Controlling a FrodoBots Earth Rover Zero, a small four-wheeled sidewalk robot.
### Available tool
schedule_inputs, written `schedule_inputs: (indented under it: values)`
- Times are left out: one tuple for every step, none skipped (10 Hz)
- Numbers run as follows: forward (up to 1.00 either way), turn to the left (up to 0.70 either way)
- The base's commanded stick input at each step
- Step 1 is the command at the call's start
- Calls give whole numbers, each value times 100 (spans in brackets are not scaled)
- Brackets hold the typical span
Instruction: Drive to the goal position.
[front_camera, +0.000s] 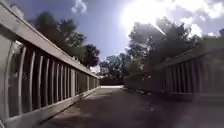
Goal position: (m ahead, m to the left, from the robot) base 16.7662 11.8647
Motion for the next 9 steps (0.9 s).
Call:
schedule_inputs:
  values:
    - [70, 0]
    - [70, 0]
    - [70, 0]
    - [70, 0]
    - [70, 0]
    - [70, 0]
    - [70, 0]
    - [70, 0]
    - [70, 0]
